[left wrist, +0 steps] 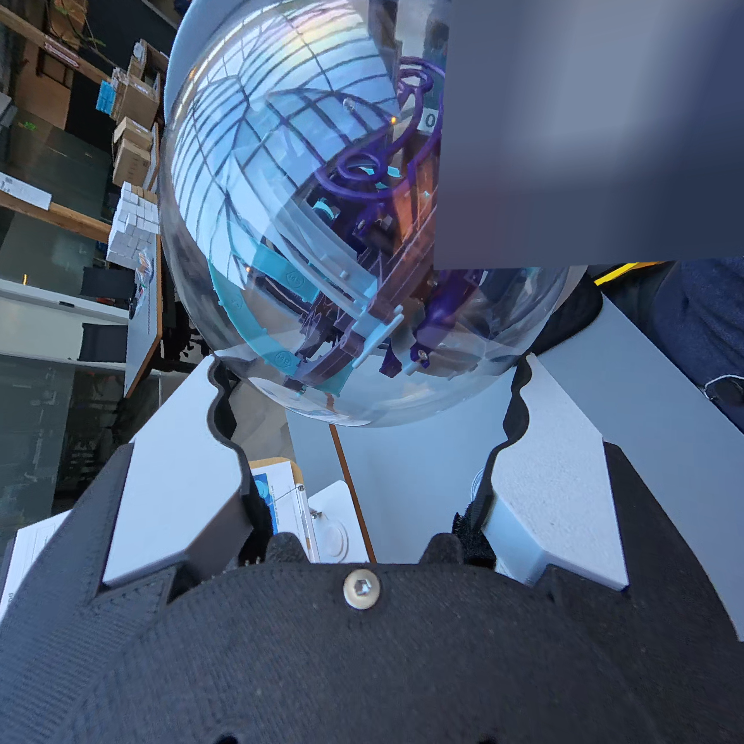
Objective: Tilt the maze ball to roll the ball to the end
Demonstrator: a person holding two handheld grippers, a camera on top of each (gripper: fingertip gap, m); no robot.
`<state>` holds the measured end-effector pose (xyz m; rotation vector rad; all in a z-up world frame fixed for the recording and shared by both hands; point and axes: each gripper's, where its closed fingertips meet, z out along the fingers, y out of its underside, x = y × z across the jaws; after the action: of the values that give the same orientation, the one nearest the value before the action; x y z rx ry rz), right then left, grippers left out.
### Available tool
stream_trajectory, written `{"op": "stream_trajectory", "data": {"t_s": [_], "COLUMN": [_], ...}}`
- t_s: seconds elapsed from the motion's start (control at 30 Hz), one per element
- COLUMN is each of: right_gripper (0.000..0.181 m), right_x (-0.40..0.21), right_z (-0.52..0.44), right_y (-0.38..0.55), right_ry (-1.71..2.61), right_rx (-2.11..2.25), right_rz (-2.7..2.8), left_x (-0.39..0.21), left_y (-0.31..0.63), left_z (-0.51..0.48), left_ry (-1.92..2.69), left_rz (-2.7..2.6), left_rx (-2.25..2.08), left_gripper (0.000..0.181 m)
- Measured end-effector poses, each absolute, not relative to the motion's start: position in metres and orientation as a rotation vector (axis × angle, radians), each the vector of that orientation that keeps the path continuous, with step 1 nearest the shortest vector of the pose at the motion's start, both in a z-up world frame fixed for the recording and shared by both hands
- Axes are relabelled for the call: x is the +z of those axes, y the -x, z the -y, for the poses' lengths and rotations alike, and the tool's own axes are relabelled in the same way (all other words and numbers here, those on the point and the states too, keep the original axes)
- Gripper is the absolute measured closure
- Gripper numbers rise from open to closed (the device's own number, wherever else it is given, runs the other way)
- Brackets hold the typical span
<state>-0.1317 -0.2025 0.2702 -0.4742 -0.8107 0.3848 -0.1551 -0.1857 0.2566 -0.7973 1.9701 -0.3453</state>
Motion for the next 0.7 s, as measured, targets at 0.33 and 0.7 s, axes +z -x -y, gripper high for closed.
{"op": "stream_trajectory", "data": {"t_s": [0.33,0.7], "right_gripper": [0.027,0.027], "right_x": [0.283,0.293], "right_z": [0.222,0.240], "right_y": [0.126,0.132], "right_ry": [0.444,0.431], "right_rx": [0.335,0.250], "right_rz": [0.817,0.858], "left_x": [0.264,0.265], "left_y": [0.150,0.153], "left_z": [0.199,0.205], "left_ry": [0.770,0.726], "left_rz": [-1.994,-1.974], "left_rx": [-0.319,-0.373], "left_gripper": [0.044,0.048]}}
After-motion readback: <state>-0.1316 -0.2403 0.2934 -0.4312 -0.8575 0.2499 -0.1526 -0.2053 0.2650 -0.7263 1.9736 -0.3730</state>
